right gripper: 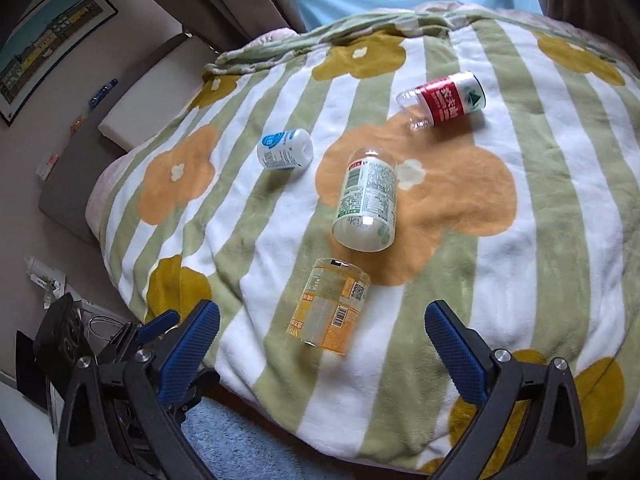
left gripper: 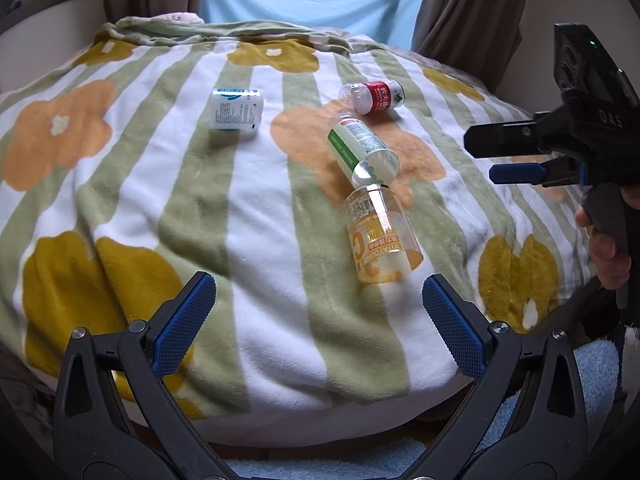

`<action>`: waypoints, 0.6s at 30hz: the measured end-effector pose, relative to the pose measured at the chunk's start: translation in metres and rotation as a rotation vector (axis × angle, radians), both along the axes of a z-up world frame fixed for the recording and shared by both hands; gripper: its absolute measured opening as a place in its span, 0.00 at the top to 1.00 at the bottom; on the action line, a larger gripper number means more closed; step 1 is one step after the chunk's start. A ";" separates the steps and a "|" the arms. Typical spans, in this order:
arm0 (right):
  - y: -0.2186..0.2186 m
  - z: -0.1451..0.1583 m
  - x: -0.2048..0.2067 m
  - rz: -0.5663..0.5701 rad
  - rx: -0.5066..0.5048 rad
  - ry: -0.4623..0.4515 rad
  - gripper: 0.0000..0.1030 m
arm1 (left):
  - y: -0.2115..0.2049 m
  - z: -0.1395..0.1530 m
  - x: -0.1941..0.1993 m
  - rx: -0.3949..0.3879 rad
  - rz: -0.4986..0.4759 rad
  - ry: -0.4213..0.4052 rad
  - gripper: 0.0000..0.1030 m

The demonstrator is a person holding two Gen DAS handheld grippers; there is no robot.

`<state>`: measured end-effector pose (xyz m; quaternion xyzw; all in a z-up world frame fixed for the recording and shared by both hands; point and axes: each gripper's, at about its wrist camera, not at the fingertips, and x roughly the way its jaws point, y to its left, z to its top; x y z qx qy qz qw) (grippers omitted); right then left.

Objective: Flip cup upside down
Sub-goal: 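Grasp the upright orange-labelled bottle with the right gripper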

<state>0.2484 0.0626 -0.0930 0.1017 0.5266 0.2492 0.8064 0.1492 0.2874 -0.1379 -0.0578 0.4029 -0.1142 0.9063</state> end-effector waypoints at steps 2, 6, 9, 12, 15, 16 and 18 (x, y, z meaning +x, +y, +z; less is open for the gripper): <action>0.013 -0.014 0.018 0.007 -0.041 0.076 0.00 | 0.003 -0.008 -0.002 -0.009 -0.003 -0.010 0.00; 0.030 -0.050 0.051 -0.024 -0.117 0.243 0.00 | 0.003 -0.019 -0.003 0.004 -0.006 -0.024 0.00; 0.039 -0.070 0.065 -0.028 -0.142 0.324 0.07 | 0.004 -0.027 -0.002 -0.007 -0.006 -0.032 0.00; 0.042 -0.085 0.073 -0.040 -0.160 0.373 0.12 | 0.005 -0.034 -0.002 -0.006 -0.012 -0.036 0.00; 0.042 -0.095 0.078 -0.059 -0.148 0.410 0.20 | 0.004 -0.041 0.000 0.005 -0.025 -0.023 0.00; 0.042 -0.097 0.080 -0.060 -0.143 0.418 0.23 | 0.004 -0.042 0.000 0.003 -0.026 -0.024 0.00; 0.042 -0.100 0.082 -0.065 -0.144 0.426 0.27 | 0.004 -0.045 -0.001 -0.002 -0.032 -0.020 0.00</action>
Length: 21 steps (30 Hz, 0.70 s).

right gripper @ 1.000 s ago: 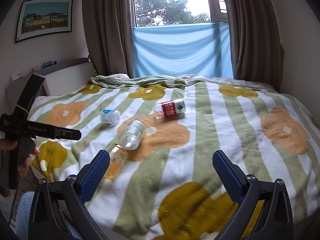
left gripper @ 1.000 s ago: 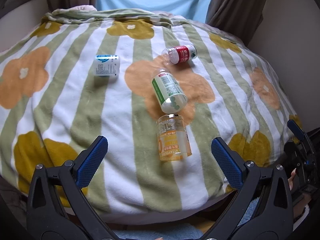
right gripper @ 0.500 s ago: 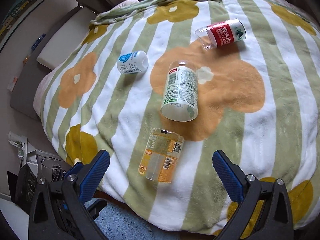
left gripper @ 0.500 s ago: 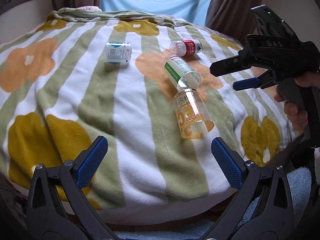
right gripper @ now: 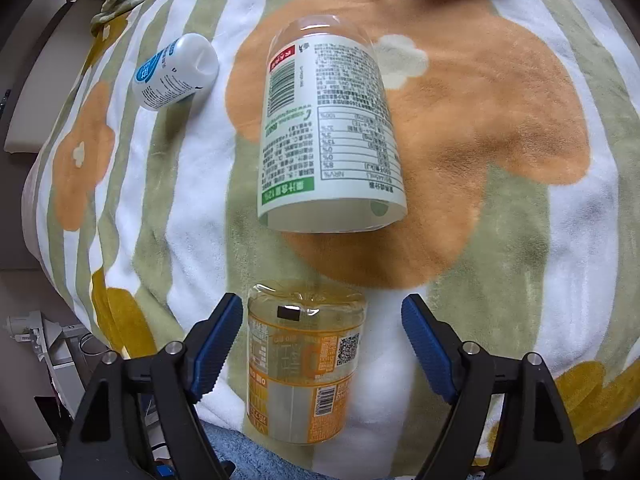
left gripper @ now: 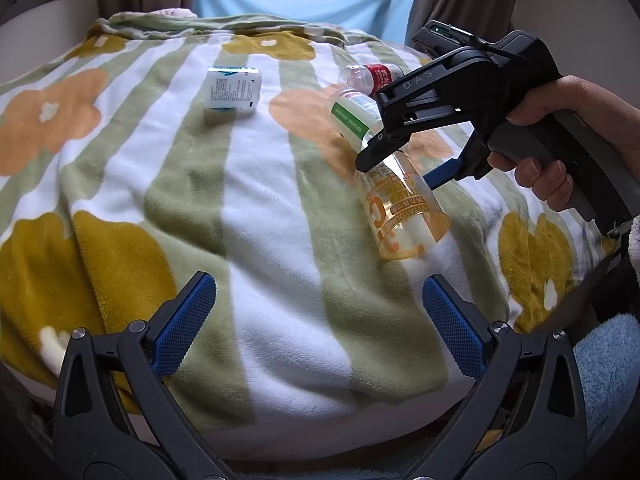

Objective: Flip cup upside down
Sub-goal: 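Grasp the upright orange-labelled bottle with the right gripper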

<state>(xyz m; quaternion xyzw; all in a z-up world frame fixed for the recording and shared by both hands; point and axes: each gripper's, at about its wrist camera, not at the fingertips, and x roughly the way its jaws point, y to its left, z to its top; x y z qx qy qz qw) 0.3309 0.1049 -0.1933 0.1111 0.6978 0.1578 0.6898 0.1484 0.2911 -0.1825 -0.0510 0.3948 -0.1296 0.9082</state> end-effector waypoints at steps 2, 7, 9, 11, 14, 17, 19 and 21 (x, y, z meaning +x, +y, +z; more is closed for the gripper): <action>0.001 -0.003 0.003 0.001 -0.001 0.008 0.29 | 0.000 -0.001 0.000 0.000 0.000 0.001 0.00; 0.008 0.002 0.002 0.033 0.026 -0.017 0.44 | 0.004 0.001 0.001 -0.008 0.015 -0.005 0.00; 0.011 0.004 0.001 0.055 0.018 -0.037 0.44 | 0.005 0.002 0.002 -0.008 0.019 -0.007 0.00; 0.012 0.004 0.000 0.059 0.022 -0.042 0.44 | 0.005 0.003 0.003 -0.013 0.020 -0.006 0.00; 0.013 0.014 -0.005 0.062 0.047 -0.079 0.45 | 0.006 0.004 0.002 -0.020 0.023 -0.006 0.00; 0.009 0.043 -0.017 0.083 0.041 -0.256 0.45 | 0.007 0.003 0.001 -0.034 0.032 -0.004 0.00; 0.003 0.058 -0.031 0.076 0.052 -0.373 0.45 | 0.007 0.002 0.002 -0.035 0.036 -0.003 0.00; -0.004 0.063 -0.046 0.063 0.063 -0.463 0.45 | 0.008 0.001 0.002 -0.039 0.039 -0.002 0.00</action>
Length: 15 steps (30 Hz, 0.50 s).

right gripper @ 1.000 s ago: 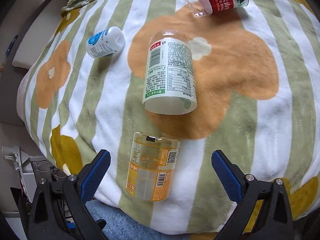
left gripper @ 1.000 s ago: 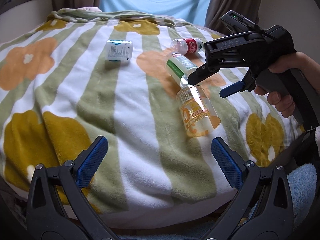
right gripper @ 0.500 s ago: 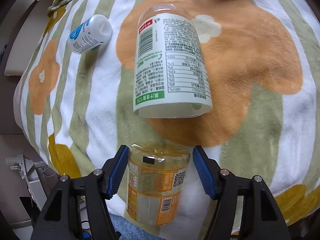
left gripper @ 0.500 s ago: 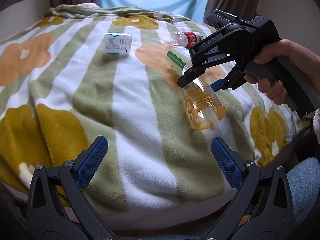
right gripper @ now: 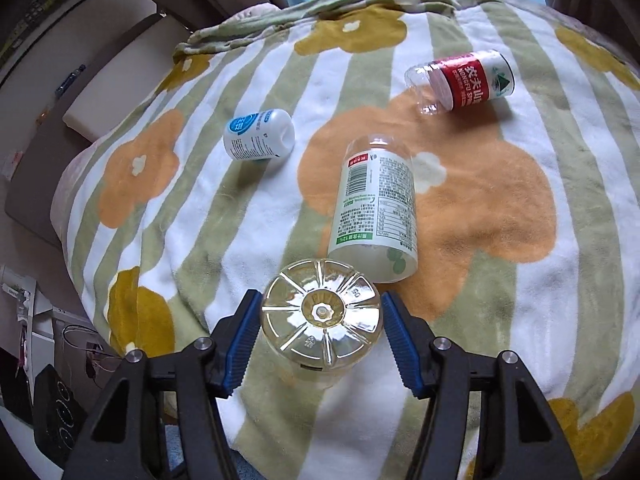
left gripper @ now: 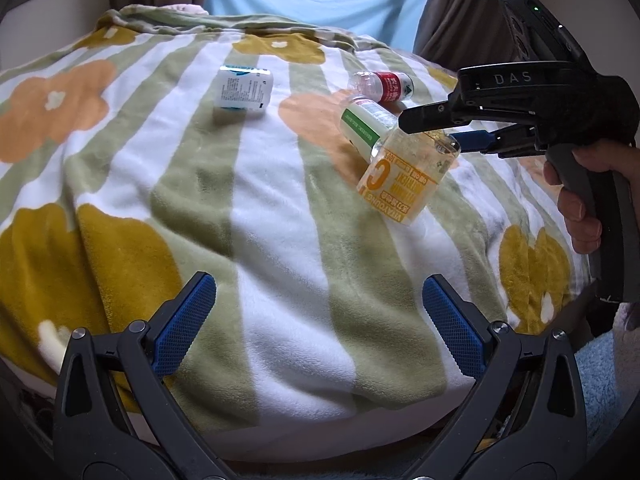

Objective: Flip cup upside down
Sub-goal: 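Grasp the upright orange-labelled bottle with the right gripper, then rotate the bottle with the right gripper, setting it down cap-end on the blanket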

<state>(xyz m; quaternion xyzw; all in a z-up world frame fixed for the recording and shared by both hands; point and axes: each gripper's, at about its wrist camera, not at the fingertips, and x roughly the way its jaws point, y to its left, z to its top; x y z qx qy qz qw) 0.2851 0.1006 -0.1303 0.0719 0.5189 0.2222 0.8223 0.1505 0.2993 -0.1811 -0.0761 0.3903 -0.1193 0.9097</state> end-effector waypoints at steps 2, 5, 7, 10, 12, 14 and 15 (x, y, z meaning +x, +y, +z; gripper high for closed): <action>-0.001 0.001 -0.013 -0.004 -0.021 -0.106 0.45 | 0.000 -0.001 0.001 -0.010 0.002 0.003 0.00; 0.009 0.000 -0.025 0.006 -0.088 -0.225 0.45 | -0.001 -0.003 0.001 -0.002 -0.003 0.010 0.00; 0.010 0.001 -0.030 0.033 -0.121 -0.250 0.45 | -0.002 -0.003 0.001 0.007 -0.004 0.006 0.00; 0.016 0.000 -0.039 0.091 -0.235 -0.322 0.45 | -0.002 -0.005 0.002 0.000 -0.001 0.003 0.00; 0.021 -0.005 -0.046 0.124 -0.274 -0.371 0.45 | -0.003 -0.006 0.003 -0.004 0.000 0.005 0.00; 0.018 -0.010 -0.052 0.144 -0.263 -0.420 0.45 | -0.005 -0.008 0.004 -0.005 -0.001 0.008 0.00; 0.018 -0.011 -0.054 0.151 -0.258 -0.446 0.45 | -0.006 -0.008 0.004 -0.004 -0.003 0.011 0.00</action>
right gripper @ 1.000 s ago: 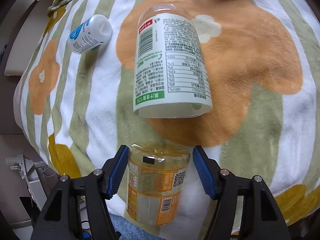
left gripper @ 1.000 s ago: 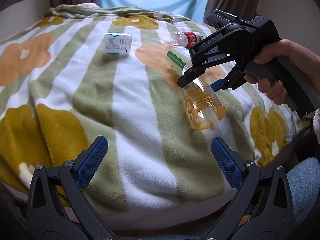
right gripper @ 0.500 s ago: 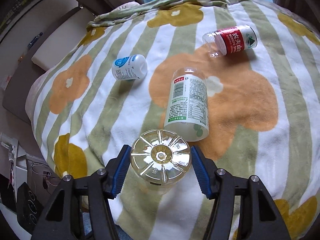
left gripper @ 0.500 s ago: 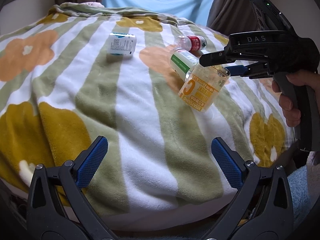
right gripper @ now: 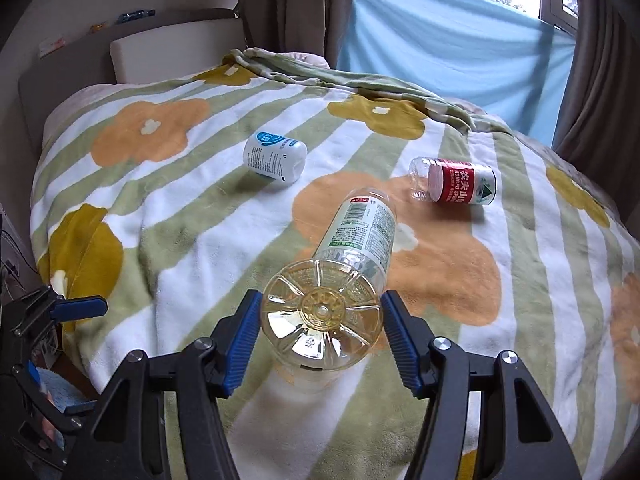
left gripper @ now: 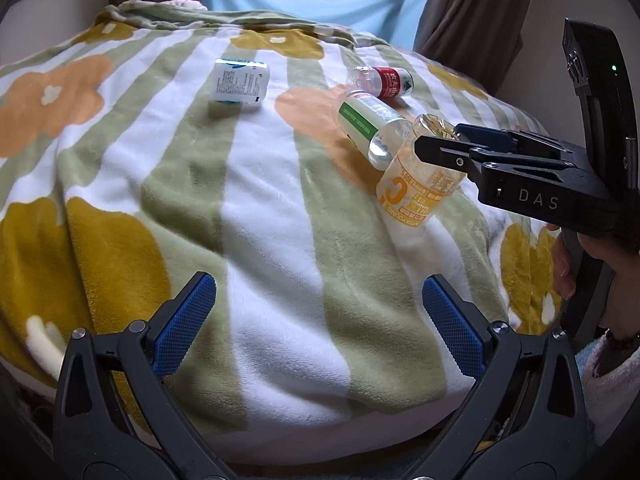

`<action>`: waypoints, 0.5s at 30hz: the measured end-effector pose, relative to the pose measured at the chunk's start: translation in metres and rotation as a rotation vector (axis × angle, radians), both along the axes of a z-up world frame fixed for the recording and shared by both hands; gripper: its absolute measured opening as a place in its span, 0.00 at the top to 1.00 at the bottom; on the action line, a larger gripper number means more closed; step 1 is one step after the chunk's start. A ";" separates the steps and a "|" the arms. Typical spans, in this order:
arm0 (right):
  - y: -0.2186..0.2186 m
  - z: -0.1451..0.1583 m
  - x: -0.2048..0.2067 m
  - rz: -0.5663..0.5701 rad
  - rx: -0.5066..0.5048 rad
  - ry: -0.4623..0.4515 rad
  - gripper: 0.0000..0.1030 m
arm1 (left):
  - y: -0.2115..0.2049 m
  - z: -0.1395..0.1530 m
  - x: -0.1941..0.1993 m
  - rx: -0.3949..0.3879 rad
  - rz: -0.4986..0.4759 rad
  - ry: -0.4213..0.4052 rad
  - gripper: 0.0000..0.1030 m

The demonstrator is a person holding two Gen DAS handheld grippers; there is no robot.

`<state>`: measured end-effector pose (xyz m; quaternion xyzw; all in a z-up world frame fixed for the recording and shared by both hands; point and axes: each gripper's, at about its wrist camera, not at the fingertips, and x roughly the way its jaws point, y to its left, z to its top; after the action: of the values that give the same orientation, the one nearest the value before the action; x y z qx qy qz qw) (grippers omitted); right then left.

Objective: Flip cup upside down
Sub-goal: 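Rotate the bottle with the right gripper, setting it down cap-end on the blanket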

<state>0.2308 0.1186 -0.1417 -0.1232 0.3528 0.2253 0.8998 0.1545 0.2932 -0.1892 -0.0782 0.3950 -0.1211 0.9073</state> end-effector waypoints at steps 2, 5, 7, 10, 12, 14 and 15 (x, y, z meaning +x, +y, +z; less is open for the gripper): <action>0.002 -0.005 -0.003 0.003 -0.020 -0.032 0.45 | -0.002 -0.001 0.000 0.006 -0.004 0.003 0.00; 0.004 -0.011 -0.002 0.010 -0.030 -0.017 0.45 | -0.003 -0.001 0.000 0.018 -0.006 0.000 0.00; 0.003 -0.014 -0.001 0.006 -0.023 -0.007 0.45 | -0.003 -0.001 0.001 0.017 -0.004 0.001 0.00; 0.002 -0.017 0.001 0.003 -0.013 0.004 0.45 | -0.004 -0.003 0.002 0.010 -0.005 0.006 0.00; 0.001 -0.017 0.002 0.000 -0.006 0.007 0.45 | -0.005 -0.003 0.001 0.011 -0.008 0.008 0.00; 0.001 -0.017 0.002 -0.002 -0.001 0.008 0.45 | -0.005 -0.003 0.001 0.016 -0.010 0.007 0.00; 0.001 -0.017 0.002 -0.003 -0.001 0.008 0.45 | -0.006 -0.003 0.001 0.017 -0.012 0.007 0.00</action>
<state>0.2326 0.1197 -0.1588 -0.1224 0.3568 0.2245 0.8985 0.1553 0.2875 -0.1923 -0.0687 0.3996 -0.1228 0.9058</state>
